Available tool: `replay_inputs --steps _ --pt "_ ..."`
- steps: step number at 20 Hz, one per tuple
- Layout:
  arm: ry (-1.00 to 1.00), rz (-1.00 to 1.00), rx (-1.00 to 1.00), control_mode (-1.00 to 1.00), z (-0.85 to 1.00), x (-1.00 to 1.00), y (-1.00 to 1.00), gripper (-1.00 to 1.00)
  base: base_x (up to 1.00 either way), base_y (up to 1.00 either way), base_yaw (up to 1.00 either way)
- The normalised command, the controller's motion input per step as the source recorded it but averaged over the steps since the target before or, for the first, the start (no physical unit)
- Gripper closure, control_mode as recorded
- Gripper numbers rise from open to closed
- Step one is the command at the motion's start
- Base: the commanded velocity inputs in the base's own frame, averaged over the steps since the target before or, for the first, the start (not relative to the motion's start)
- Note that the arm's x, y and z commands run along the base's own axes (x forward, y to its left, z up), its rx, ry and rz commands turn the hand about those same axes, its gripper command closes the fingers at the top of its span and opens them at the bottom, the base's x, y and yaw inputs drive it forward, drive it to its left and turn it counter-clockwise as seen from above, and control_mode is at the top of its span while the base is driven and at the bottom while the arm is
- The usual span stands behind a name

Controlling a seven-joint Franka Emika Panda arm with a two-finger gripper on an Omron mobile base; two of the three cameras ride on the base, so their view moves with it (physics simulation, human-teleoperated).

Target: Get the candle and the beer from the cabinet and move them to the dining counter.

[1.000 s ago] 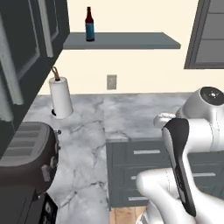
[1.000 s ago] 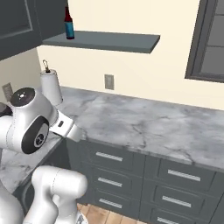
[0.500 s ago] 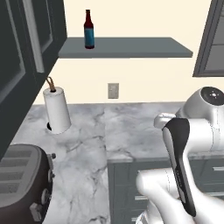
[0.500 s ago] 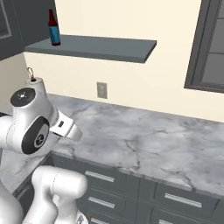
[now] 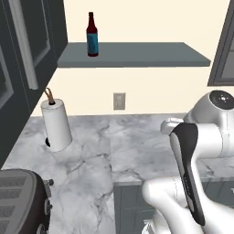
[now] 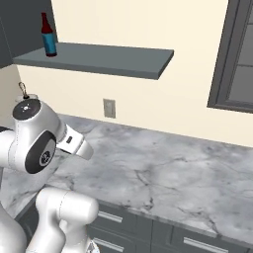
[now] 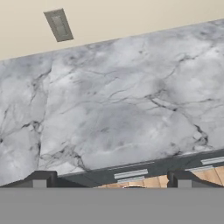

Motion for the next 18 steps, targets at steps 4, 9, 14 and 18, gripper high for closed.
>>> replay_inputs --steps 4,9,14,18 --pt "0.0 0.0 0.0 1.0 0.0 0.0 0.0 -1.0 0.25 0.0 0.0" --pt "0.0 0.0 0.0 1.0 0.0 0.0 0.0 -1.0 0.02 0.0 0.0" --pt "0.0 0.0 0.0 1.0 0.0 0.0 0.0 -1.0 0.0 0.0 0.0" --pt "0.0 0.0 0.0 1.0 0.0 0.0 0.0 -1.0 0.0 0.0 0.0"
